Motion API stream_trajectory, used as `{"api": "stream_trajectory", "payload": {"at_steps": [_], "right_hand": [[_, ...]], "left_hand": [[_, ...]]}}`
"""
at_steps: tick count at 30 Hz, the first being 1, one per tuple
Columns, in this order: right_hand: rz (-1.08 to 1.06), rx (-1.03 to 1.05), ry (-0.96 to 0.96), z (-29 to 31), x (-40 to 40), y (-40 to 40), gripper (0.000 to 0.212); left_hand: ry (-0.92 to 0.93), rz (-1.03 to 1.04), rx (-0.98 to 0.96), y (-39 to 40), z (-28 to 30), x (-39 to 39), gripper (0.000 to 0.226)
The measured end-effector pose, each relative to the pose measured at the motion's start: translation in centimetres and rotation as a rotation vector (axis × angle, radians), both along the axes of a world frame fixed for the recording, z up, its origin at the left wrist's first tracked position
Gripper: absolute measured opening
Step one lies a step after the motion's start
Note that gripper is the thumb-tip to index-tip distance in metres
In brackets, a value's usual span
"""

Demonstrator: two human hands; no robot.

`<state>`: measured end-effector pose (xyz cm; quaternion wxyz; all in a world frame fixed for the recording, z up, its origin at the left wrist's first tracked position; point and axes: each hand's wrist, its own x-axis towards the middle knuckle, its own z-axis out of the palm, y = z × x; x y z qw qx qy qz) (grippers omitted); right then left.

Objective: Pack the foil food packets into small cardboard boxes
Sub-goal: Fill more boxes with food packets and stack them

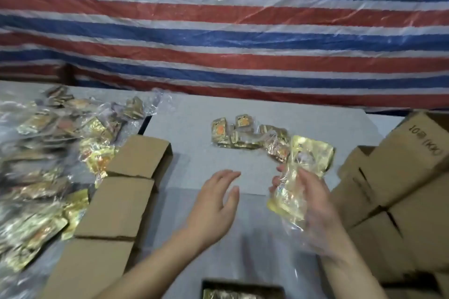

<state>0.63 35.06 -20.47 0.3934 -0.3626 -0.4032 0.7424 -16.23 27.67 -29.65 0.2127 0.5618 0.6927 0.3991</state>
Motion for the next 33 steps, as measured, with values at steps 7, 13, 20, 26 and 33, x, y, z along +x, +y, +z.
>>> {"api": "stream_trajectory", "payload": {"at_steps": [7, 13, 20, 26, 33], "right_hand": [[0.161, 0.313, -0.589, -8.2, 2.7, -4.9, 0.030], [0.954, 0.611, -0.810, -12.2, 1.5, -9.5, 0.035], [1.213, 0.764, -0.881, -14.9, -0.3, -9.4, 0.023], [1.378, 0.913, -1.187, -17.9, 1.0, -8.1, 0.025], [1.543, 1.224, -1.458, -22.2, -1.2, -10.4, 0.044]], "left_hand": [[-0.119, -0.023, -0.478, -10.9, -11.9, -0.5, 0.053], [-0.451, 0.036, -0.473, -12.8, -13.8, 1.7, 0.025], [-0.505, 0.051, -0.464, -12.5, -12.7, 0.5, 0.038], [-0.375, -0.065, -0.509, -12.4, -12.4, 0.6, 0.036], [-0.338, -0.069, -0.508, -11.9, -13.0, 1.9, 0.036]]}}
